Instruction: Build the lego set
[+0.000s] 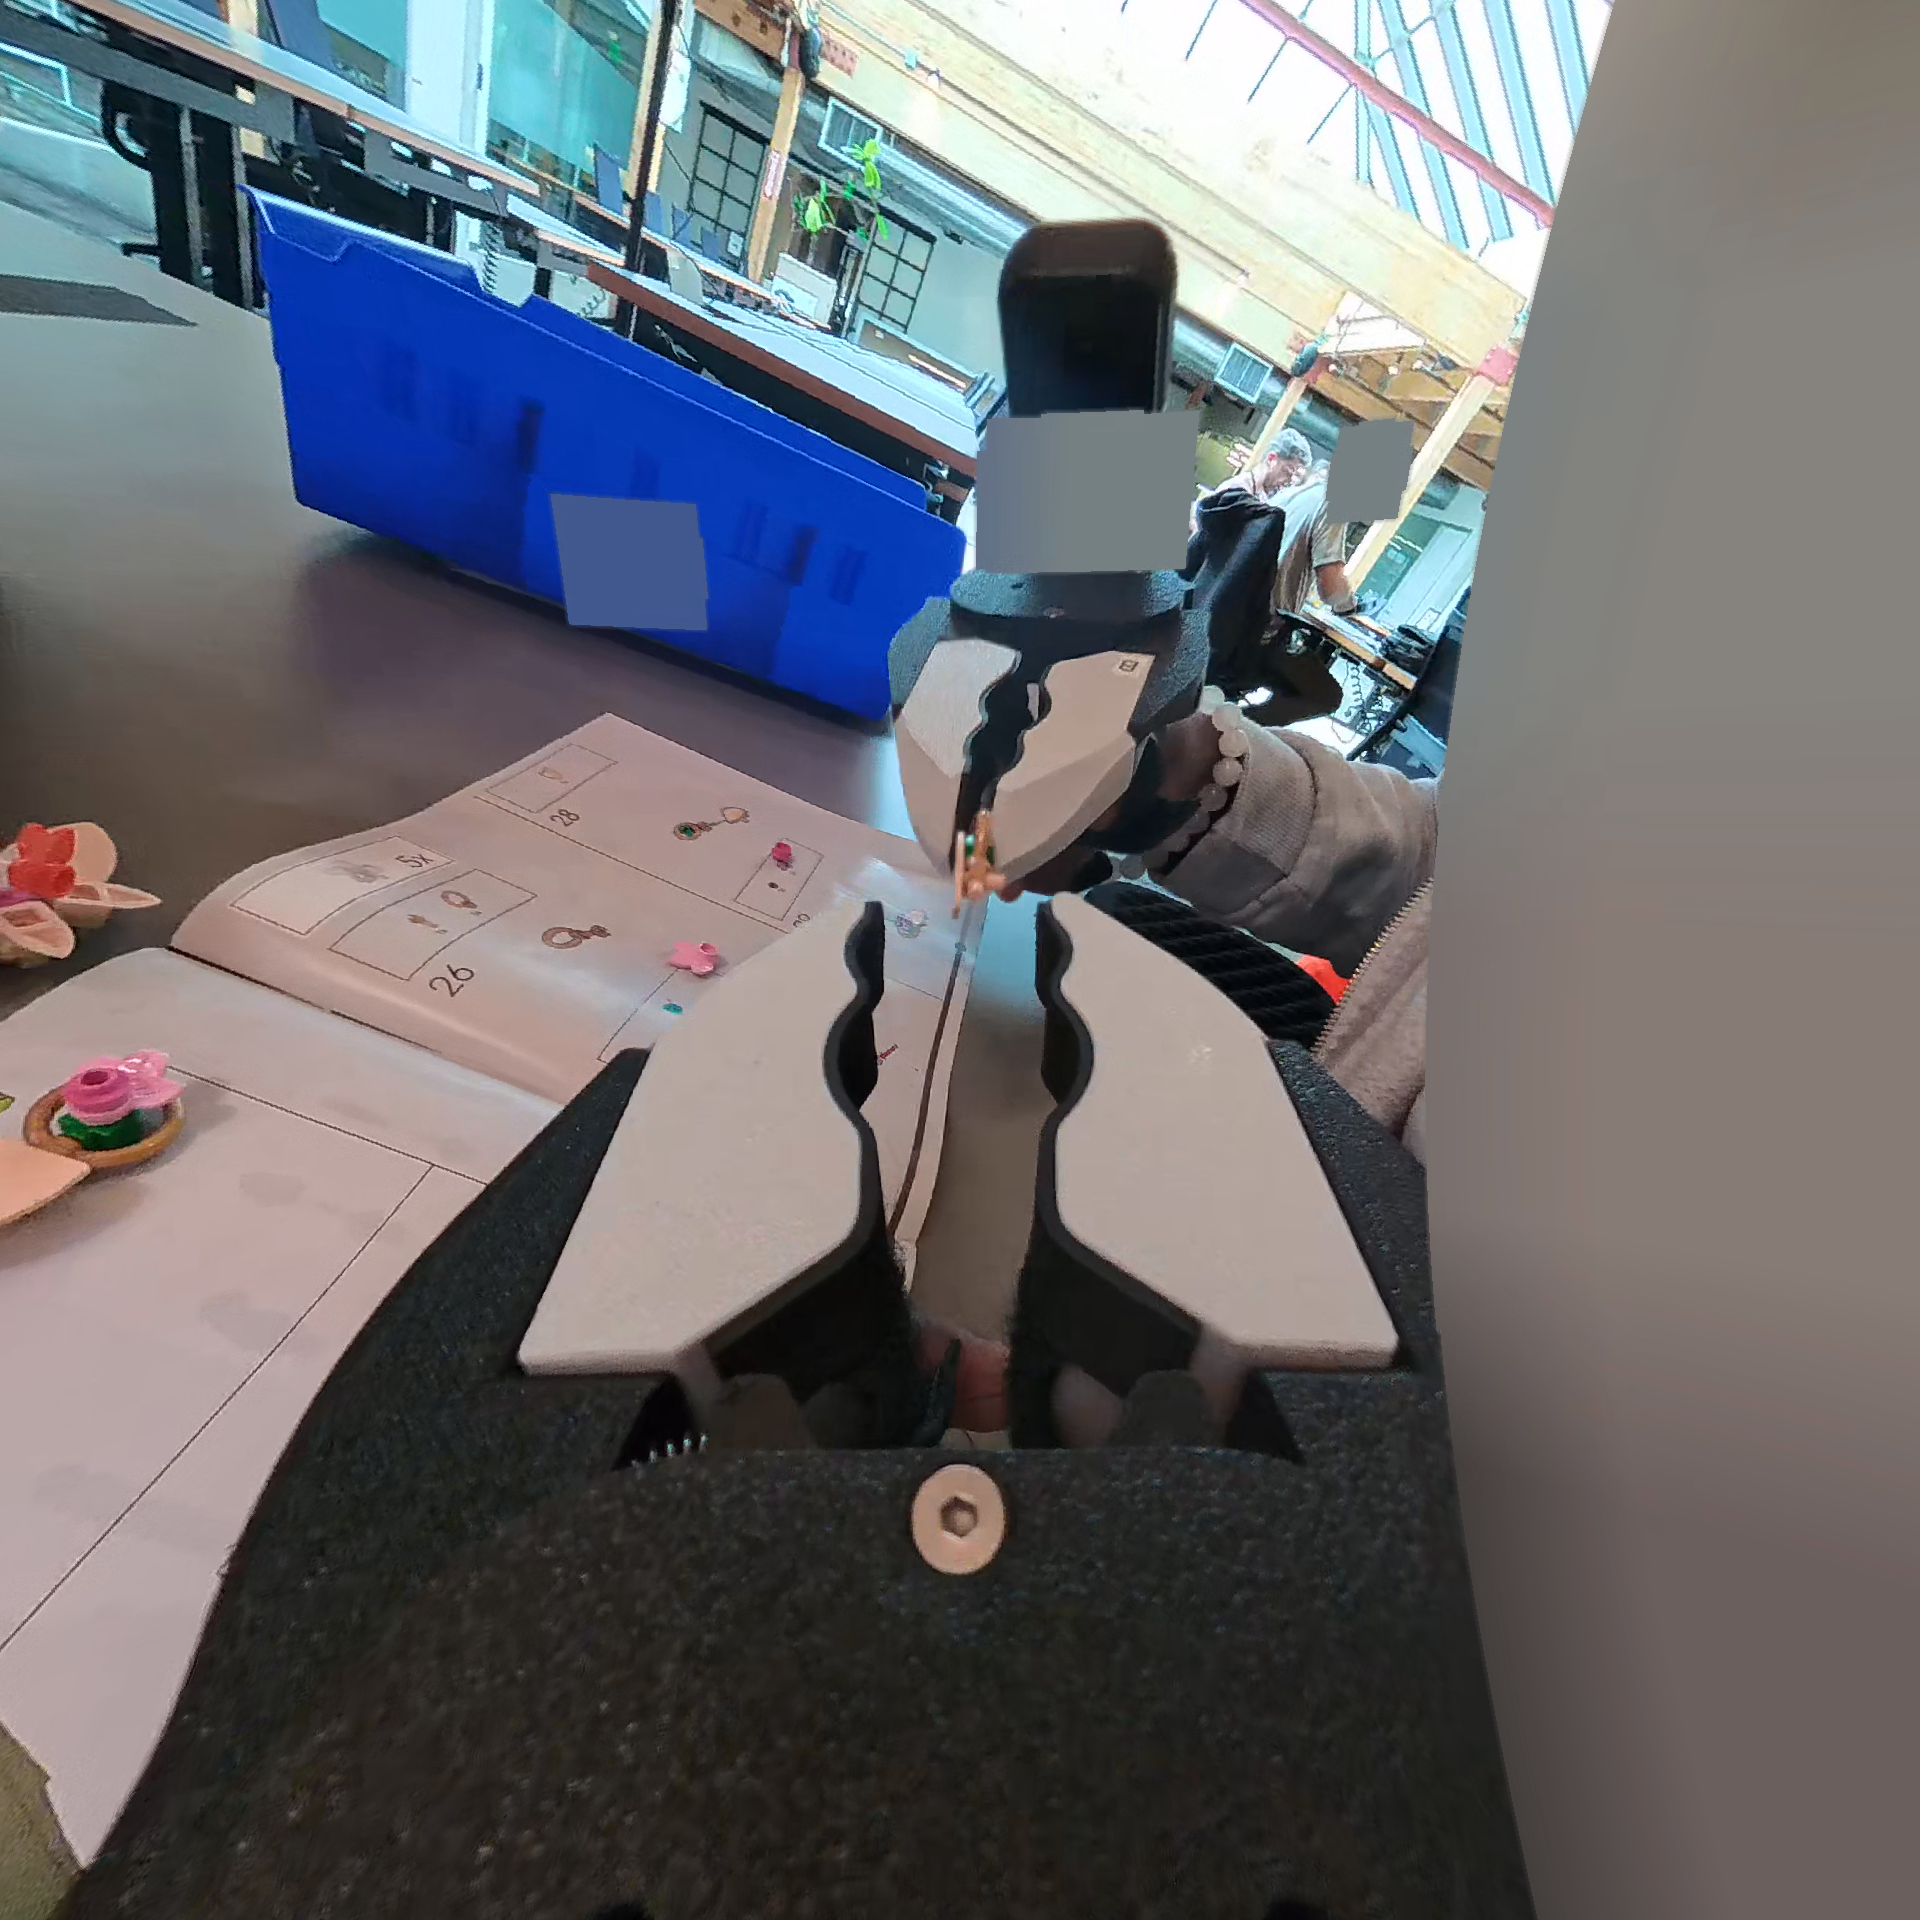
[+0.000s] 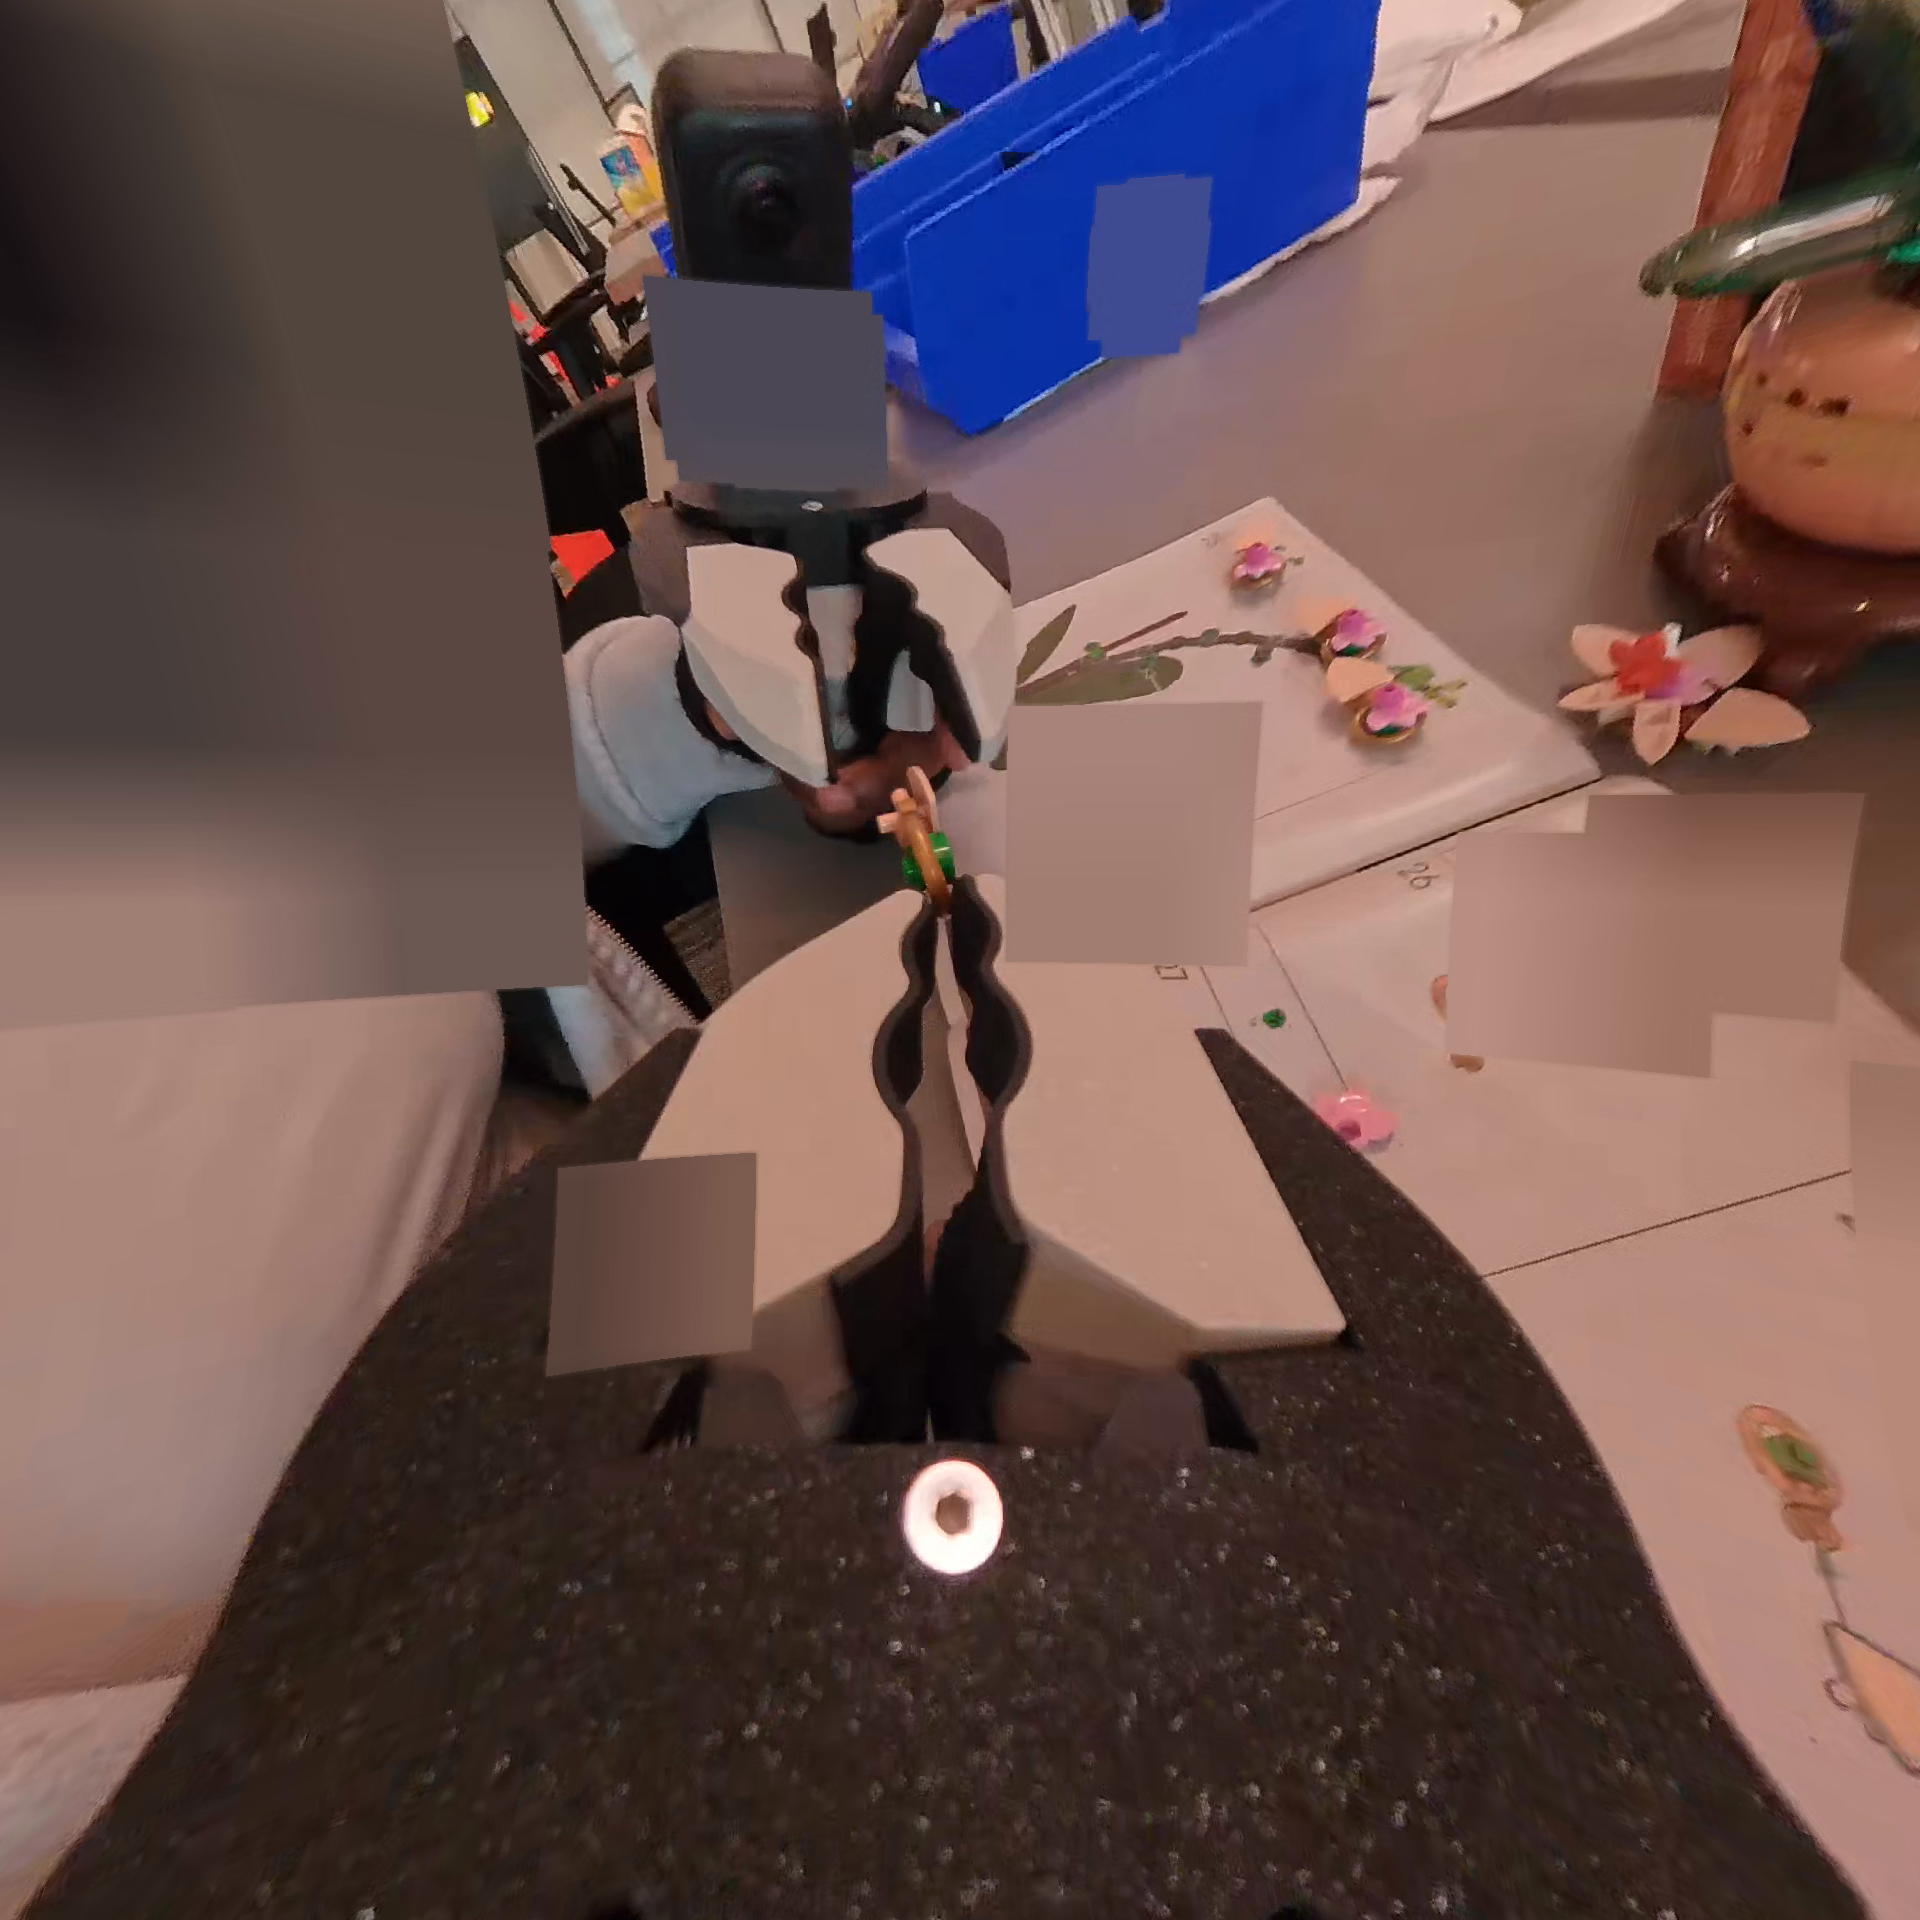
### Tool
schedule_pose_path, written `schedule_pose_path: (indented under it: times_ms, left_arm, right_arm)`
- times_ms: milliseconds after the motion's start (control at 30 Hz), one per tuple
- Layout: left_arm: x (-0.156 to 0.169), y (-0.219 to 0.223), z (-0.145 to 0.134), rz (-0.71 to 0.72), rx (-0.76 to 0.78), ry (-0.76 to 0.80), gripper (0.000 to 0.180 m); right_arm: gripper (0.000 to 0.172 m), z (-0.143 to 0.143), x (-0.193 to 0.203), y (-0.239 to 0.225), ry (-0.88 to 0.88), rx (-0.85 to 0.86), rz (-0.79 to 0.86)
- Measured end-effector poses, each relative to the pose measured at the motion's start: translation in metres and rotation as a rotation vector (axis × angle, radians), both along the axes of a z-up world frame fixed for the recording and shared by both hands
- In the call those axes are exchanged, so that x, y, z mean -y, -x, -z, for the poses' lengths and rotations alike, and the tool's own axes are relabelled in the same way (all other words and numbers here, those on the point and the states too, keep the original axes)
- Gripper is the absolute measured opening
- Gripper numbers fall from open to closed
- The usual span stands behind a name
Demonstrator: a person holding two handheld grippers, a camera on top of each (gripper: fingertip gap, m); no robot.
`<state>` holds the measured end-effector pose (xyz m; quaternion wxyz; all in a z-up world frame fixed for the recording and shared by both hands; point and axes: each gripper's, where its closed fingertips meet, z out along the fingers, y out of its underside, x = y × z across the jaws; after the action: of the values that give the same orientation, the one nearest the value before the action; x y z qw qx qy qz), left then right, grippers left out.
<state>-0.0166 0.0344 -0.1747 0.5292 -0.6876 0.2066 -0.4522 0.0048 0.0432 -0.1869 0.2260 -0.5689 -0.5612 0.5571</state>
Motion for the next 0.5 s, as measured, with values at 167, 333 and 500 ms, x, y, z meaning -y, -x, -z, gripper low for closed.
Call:
schedule_pose_path:
  times_ms: [167, 333, 500]
  left_arm:
    - [-0.001, -0.002, 0.001, 0.004, -0.002, 0.003, 0.024]
    - [-0.004, -0.003, 0.006, -0.001, -0.022, 0.038, 0.006]
    - [-0.009, -0.001, 0.013, -0.040, -0.063, 0.077, 0.006]
  right_arm:
    - [0.002, 0.008, 0.007, 0.004, 0.078, 0.004, -0.018]
    - [0.002, 0.018, 0.001, 0.007, 0.100, -0.011, 0.014]
    - [0.002, 0.017, 0.002, 0.007, 0.069, -0.042, 0.013]
